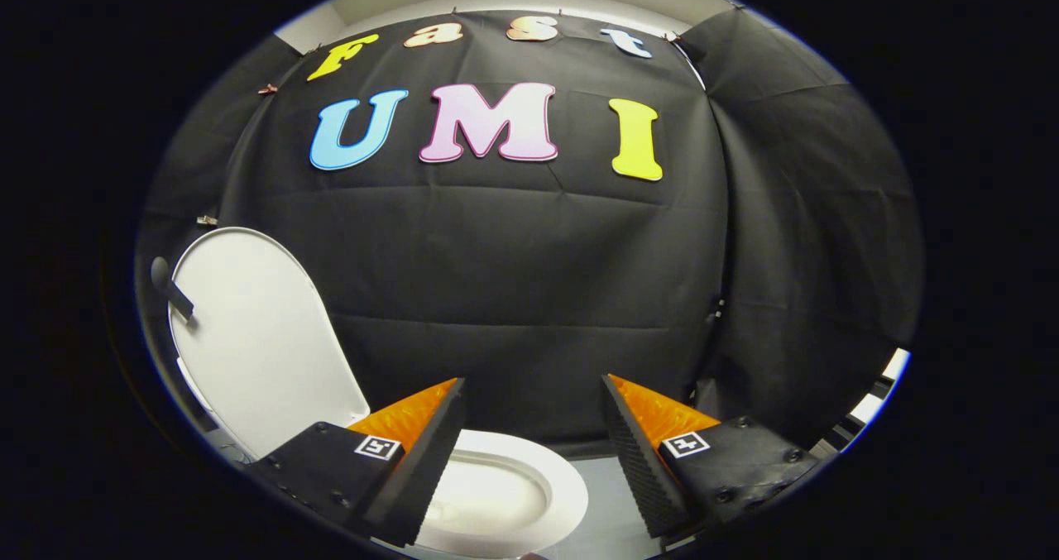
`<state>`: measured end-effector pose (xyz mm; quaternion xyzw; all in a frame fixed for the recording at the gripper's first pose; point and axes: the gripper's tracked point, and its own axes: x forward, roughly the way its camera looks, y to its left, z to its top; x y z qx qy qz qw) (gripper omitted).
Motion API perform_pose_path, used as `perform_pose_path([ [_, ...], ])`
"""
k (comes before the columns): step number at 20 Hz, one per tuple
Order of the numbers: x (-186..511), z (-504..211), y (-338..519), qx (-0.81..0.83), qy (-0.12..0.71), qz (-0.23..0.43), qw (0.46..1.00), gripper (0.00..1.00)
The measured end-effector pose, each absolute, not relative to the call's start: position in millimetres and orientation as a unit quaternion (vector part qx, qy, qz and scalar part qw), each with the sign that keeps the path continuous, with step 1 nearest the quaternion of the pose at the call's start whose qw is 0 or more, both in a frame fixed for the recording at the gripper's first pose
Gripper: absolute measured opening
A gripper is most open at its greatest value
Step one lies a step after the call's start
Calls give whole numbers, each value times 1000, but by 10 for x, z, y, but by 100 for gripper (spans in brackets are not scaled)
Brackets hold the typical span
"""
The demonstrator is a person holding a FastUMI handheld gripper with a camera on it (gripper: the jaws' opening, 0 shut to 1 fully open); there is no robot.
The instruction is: Open the toilet lid.
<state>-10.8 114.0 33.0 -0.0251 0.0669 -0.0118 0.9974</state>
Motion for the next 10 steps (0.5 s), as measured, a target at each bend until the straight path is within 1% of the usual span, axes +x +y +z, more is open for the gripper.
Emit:
perform_pose_path([
  [4,-105,320,1079,-19,61,-11,998,99],
  [10,-105,206,1120,-13,77,-7,997,99],
])
